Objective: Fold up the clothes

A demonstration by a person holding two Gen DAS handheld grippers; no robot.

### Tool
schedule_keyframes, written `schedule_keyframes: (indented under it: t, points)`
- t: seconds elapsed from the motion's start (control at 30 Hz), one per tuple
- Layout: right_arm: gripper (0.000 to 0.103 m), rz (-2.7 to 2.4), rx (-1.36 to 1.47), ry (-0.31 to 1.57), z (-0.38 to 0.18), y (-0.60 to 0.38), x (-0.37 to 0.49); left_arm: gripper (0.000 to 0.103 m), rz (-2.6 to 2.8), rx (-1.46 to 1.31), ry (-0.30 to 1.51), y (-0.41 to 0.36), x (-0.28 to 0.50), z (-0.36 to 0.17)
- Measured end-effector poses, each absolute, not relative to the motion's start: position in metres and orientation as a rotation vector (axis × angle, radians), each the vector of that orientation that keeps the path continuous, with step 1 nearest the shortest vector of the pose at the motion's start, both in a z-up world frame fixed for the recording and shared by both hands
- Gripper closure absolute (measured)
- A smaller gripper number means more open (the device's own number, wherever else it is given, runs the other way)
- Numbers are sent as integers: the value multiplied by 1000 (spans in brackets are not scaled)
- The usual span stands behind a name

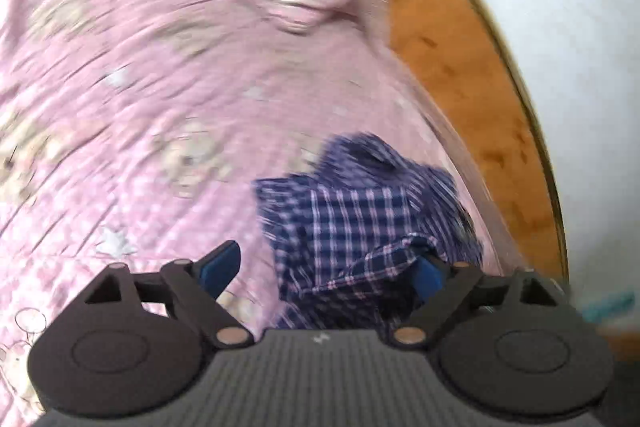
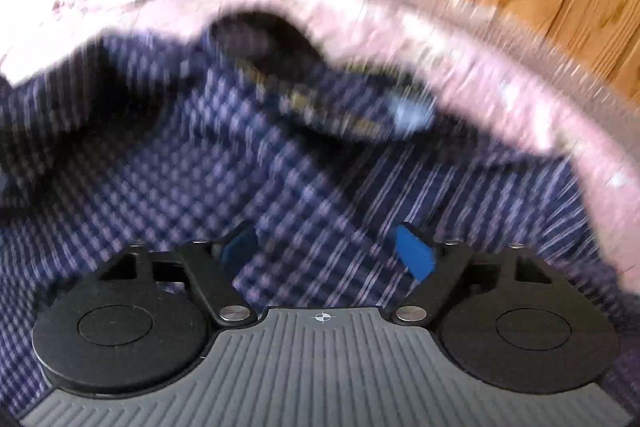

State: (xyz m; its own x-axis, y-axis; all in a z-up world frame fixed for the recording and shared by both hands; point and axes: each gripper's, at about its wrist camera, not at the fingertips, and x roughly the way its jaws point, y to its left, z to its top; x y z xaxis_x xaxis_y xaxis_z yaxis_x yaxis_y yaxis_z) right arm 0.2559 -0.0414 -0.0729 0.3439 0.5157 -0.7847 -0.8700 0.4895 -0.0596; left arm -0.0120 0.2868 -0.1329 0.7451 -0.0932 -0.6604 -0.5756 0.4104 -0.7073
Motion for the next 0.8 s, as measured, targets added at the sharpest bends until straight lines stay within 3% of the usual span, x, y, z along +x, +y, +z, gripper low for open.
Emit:
schedule_keyframes:
  t: [0.17, 0.2, 0.3, 0.33, 0.47, 0.5, 0.53, 0.57, 0.6, 0.73, 0.8]
  points:
    - [20, 991, -452, 743, -50, -34, 243, 11, 379, -1254, 677, 293, 25, -169]
    - [20, 1009, -452, 744, -50, -29, 238, 18, 359, -1240, 669, 291, 37, -169]
    - [19, 1068, -485, 734, -54, -18, 224, 81, 336, -1106, 676, 278, 67, -151]
    - [17, 1083, -499, 732, -56, -14, 219, 90, 362, -1011, 652, 272, 71, -134]
    - [17, 1053, -607, 797, -90, -7, 223, 89, 564, -538, 392, 252, 35, -16]
    - [17, 1037, -621, 841, -100, -8, 227, 76, 627, -449, 353, 253, 22, 4]
    - [14, 1034, -583, 861, -103, -12, 232, 38, 692, -406, 373, 262, 13, 9]
    - [13, 1032, -546, 882, -106, -16, 236, 15, 760, -378, 413, 274, 5, 8]
    - [13, 1031, -517, 898, -107, -19, 240, 6, 835, -372, 487, 289, 0, -3]
    - [19, 1066, -532, 894, -97, -20, 246, 34, 954, -329, 744, 323, -11, -46]
    - [19, 1088, -496, 830, -77, -31, 254, 35, 1052, -230, 787, 316, -13, -48]
